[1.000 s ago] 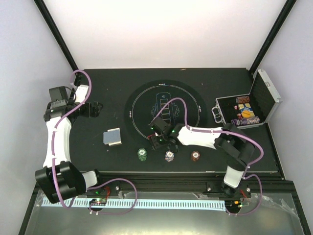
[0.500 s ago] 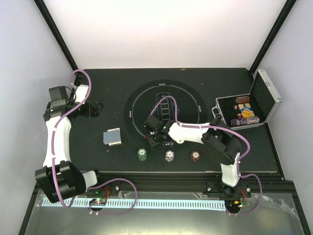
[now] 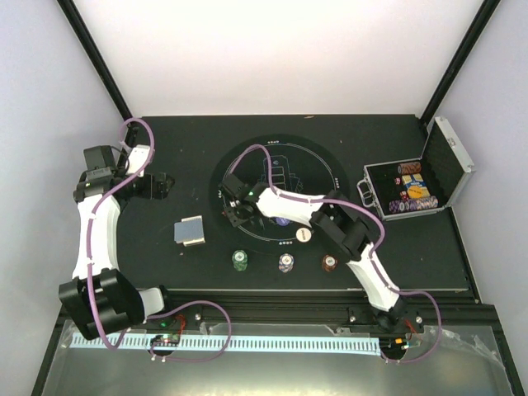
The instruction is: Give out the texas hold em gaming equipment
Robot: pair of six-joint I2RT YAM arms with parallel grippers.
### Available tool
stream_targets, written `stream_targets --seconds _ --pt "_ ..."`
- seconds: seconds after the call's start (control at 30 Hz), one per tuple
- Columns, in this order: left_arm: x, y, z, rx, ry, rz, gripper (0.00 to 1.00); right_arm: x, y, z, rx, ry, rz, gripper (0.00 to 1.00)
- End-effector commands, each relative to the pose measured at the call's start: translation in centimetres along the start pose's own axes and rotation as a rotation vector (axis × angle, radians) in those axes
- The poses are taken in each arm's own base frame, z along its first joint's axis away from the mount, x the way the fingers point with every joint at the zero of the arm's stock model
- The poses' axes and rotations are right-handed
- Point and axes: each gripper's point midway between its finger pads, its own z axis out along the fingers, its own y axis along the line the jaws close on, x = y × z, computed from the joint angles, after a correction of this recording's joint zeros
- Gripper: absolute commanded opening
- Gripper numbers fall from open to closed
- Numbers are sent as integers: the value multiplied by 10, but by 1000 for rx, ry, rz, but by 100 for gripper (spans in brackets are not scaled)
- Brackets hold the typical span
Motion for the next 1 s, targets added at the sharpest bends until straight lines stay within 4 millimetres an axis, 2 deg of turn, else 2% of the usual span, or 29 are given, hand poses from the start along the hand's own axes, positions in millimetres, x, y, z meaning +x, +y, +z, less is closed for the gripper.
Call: stream_targets --seconds 0.0,0.1,0.2,0.27,0.33,0.43,0.63,0.8,0.97 --pt "-4 1 -6 -4 17 -1 99 -28 -1 3 -1 -1 -12 34" --pt "1 1 -6 -3 34 1 99 -39 -3 5 0 -9 -5 34" --pt "2 -1 -7 -1 37 8 99 -43 -9 -5 9 -17 7 41" --pt "1 -1 -7 2 36 10 99 -43 -16 -18 26 -31 14 48" --pt "1 -2 -7 5 36 11 99 -44 -26 -43 44 -69 27 55" --pt "-1 -4 -8 17 34 12 99 -24 -50 -67 67 -84 68 62" --pt "-3 -7 -8 39 26 5 99 42 -107 -81 155 -20 152 72" --pt "-5 -9 -10 43 21 8 99 75 -119 -79 177 17 173 76" --pt "-5 -11 -13 47 20 9 99 81 -117 -65 166 39 182 72"
